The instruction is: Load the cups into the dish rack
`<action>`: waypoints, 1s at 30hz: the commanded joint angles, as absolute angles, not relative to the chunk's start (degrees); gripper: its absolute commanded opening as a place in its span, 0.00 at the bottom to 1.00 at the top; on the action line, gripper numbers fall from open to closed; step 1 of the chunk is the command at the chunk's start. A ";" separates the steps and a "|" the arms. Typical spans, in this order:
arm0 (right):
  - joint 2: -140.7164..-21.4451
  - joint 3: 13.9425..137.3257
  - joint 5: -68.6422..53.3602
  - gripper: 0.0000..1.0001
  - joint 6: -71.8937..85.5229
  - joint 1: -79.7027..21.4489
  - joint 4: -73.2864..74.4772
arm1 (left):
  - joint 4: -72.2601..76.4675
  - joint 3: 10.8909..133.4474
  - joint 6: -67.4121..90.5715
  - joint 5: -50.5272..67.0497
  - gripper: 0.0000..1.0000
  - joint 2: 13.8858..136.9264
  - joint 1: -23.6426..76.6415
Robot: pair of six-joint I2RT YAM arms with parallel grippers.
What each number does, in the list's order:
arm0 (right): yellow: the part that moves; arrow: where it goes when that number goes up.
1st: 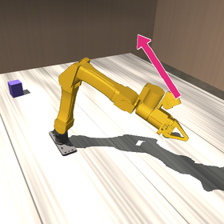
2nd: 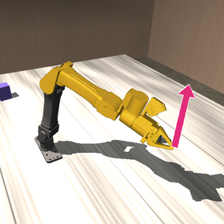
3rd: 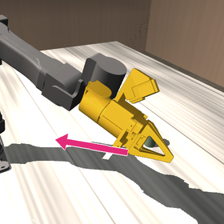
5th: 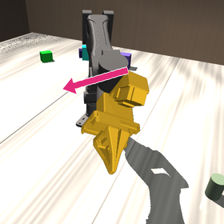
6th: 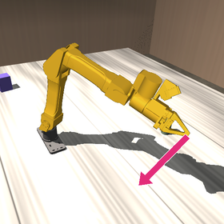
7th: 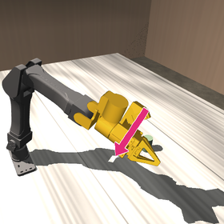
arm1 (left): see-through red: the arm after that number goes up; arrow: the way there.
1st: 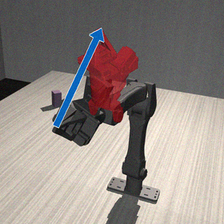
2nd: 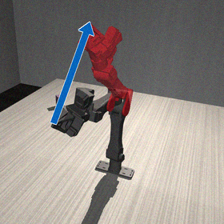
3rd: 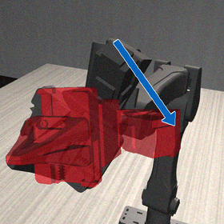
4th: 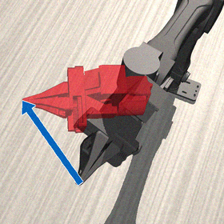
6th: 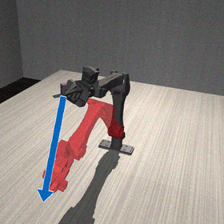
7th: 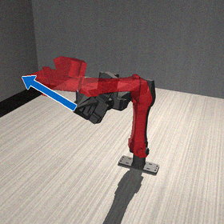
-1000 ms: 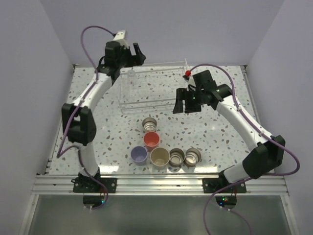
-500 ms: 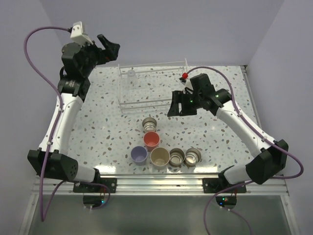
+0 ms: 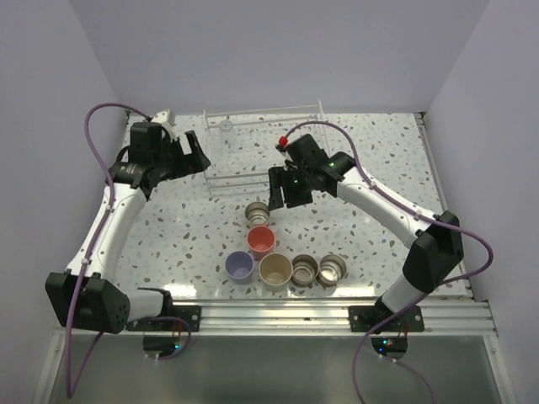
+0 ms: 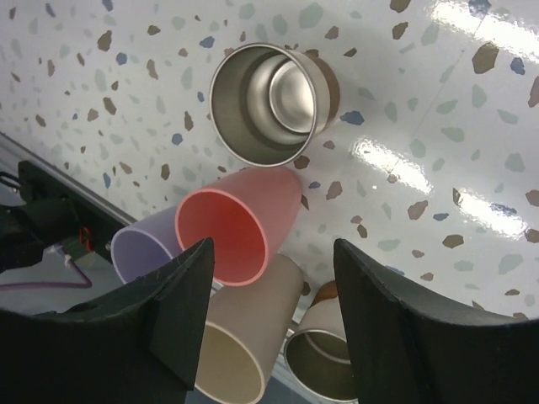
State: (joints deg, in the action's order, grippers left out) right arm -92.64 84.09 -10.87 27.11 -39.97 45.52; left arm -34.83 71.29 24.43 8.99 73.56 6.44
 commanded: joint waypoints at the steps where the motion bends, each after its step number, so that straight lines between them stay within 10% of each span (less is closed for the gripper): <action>1: -95.00 83.41 -7.74 0.62 30.40 -40.78 40.70 | -38.13 70.31 24.87 8.45 1.00 69.61 6.42; 25: -107.22 81.39 -1.41 0.50 39.73 -41.48 31.55 | -36.72 65.56 24.00 6.42 0.94 63.36 6.42; 30: -108.19 81.83 -0.27 0.34 39.73 -42.10 31.73 | -34.90 64.78 22.94 5.98 0.93 63.11 6.42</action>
State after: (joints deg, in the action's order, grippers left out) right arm -108.05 79.44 -2.39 38.87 -41.50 32.71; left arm -35.94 63.94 24.36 6.31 64.36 6.44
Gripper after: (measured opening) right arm 0.385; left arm 0.934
